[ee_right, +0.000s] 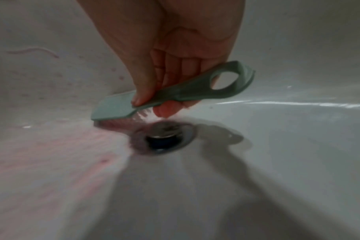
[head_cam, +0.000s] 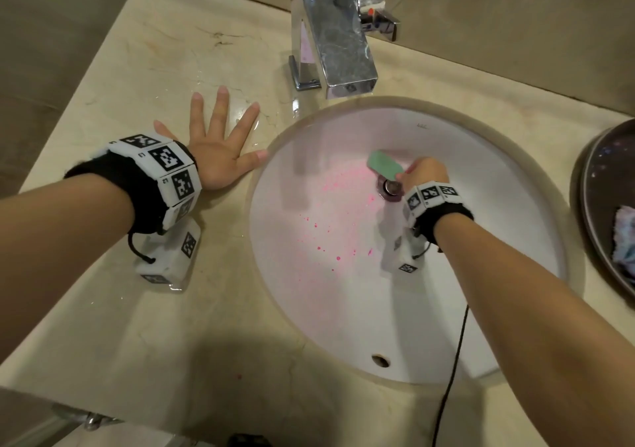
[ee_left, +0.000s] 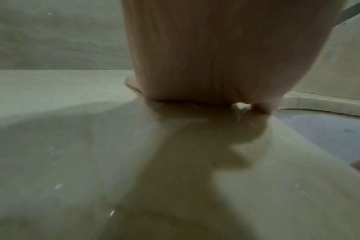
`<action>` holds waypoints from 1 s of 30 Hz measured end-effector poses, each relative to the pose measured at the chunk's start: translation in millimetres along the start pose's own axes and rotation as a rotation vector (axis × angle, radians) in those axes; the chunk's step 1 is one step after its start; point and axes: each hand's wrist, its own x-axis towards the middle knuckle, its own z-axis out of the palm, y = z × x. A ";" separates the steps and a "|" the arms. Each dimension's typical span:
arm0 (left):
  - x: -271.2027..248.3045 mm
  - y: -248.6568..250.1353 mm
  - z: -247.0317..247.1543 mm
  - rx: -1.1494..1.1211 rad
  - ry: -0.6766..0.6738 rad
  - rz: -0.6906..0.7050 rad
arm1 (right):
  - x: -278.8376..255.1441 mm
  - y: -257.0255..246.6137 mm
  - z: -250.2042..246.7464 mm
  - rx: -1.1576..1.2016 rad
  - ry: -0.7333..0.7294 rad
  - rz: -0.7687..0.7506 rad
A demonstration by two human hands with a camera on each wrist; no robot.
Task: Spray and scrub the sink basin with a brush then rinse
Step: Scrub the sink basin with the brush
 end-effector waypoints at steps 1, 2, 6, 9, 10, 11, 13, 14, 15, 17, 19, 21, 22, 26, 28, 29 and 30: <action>0.3 -0.1 0.4 -0.002 0.003 0.001 | 2.2 13.1 -8.0 -0.007 0.011 0.027; 0.4 -0.3 0.5 -0.005 0.008 0.001 | 3.8 27.4 -15.4 -0.009 0.028 0.065; 0.3 -0.6 1.0 -0.012 0.007 -0.001 | 5.8 66.3 -22.3 0.029 0.054 0.220; 0.4 0.0 0.9 -0.017 0.014 -0.001 | 9.6 71.7 -13.0 0.056 -0.016 0.296; 0.1 0.1 0.5 -0.017 0.015 -0.002 | 12.1 71.3 -9.8 0.072 -0.039 0.292; -0.1 0.3 0.5 -0.015 0.015 -0.001 | 15.9 70.0 -6.0 0.106 -0.061 0.277; -0.4 0.2 0.7 -0.012 0.015 -0.003 | 20.5 66.3 -0.6 0.166 -0.065 0.263; -0.4 0.4 0.6 -0.012 0.017 -0.004 | 21.3 65.5 0.7 0.158 -0.046 0.271; -0.8 0.8 0.6 -0.014 0.020 -0.004 | 19.9 66.3 0.7 0.130 -0.038 0.277; -1.1 1.1 0.9 -0.020 0.025 -0.004 | 15.3 71.2 -0.4 0.083 -0.051 0.291; -0.9 0.8 1.3 -0.017 0.020 -0.003 | 7.6 77.5 -4.4 -0.032 -0.104 0.292; -0.7 0.1 1.3 -0.015 0.021 -0.002 | 1.6 76.5 -9.3 -0.164 -0.136 0.275; -0.8 0.2 1.0 -0.017 0.021 -0.002 | 3.2 75.4 -10.2 -0.182 -0.138 0.274; -1.0 0.8 0.8 -0.014 0.020 -0.006 | 15.6 71.6 -6.6 -0.141 -0.110 0.268; -1.3 1.1 0.6 -0.015 0.019 -0.010 | 19.3 71.3 -1.6 -0.020 -0.146 0.253; -1.6 1.4 0.8 -0.020 0.016 -0.010 | 17.2 71.6 -0.4 0.018 -0.175 0.235; -1.5 1.3 0.8 -0.023 0.014 -0.010 | 13.7 70.7 -0.8 0.010 -0.194 0.225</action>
